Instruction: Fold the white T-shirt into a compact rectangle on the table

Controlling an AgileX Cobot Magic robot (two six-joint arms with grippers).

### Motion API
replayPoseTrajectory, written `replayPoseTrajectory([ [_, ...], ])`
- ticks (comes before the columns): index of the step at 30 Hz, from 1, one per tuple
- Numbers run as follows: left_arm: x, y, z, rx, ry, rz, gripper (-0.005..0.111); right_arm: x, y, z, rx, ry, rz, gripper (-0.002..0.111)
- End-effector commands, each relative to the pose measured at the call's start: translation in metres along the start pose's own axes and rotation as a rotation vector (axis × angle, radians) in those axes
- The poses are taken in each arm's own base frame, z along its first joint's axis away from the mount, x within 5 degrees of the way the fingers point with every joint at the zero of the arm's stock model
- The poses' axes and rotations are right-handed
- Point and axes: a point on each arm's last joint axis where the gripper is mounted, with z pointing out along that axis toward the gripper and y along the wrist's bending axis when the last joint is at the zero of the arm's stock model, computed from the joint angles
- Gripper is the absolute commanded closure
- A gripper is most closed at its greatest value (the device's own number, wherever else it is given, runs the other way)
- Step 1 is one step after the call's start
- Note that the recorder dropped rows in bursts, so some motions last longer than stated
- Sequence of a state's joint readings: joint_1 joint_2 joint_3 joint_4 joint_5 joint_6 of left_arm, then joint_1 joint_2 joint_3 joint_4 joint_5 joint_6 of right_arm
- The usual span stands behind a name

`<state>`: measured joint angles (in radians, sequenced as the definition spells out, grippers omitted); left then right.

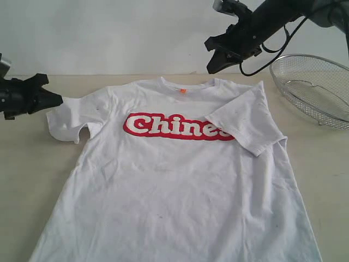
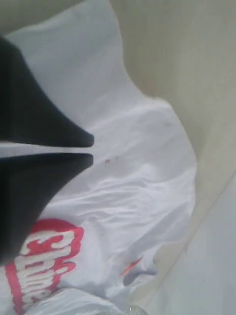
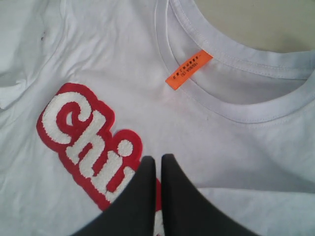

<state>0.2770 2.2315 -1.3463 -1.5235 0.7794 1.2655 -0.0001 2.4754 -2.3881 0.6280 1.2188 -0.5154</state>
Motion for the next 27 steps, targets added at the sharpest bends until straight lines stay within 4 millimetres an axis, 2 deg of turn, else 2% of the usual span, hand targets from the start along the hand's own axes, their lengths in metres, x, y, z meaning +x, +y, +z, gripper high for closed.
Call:
replayPoseTrajectory([
  [1, -0.008, 0.01, -0.004, -0.168, -0.051, -0.031, 0.102, -0.004, 0.004, -0.007, 0.001, -0.015, -0.015, 0.108],
  [4, -0.011, 0.018, -0.009, -0.22, -0.075, -0.027, 0.1, -0.004, 0.004, -0.007, 0.001, -0.015, -0.013, 0.108],
  [6, -0.012, 0.02, -0.01, -0.229, -0.079, -0.001, 0.091, -0.004, 0.004, -0.007, 0.001, -0.015, -0.013, 0.108],
  [8, -0.012, 0.021, -0.01, -0.229, -0.077, 0.014, 0.075, -0.004, 0.004, -0.007, 0.001, -0.015, -0.013, 0.108],
  [11, -0.012, 0.021, -0.008, -0.229, -0.078, 0.013, 0.041, -0.004, 0.004, -0.007, 0.001, -0.015, -0.013, 0.108],
  [13, -0.012, 0.021, -0.005, -0.243, -0.081, 0.008, 0.029, -0.004, 0.004, -0.007, 0.001, -0.015, -0.013, 0.108],
  [15, -0.011, 0.02, -0.003, -0.246, -0.079, 0.01, 0.03, -0.004, 0.004, -0.007, 0.001, -0.015, -0.013, 0.108],
  [21, -0.007, 0.014, 0.004, -0.229, -0.063, 0.017, 0.048, -0.004, 0.004, -0.007, 0.001, -0.015, -0.013, 0.108],
  [27, 0.005, 0.017, 0.02, -0.226, -0.021, 0.011, 0.042, -0.004, 0.004, -0.007, 0.001, -0.015, -0.013, 0.108],
])
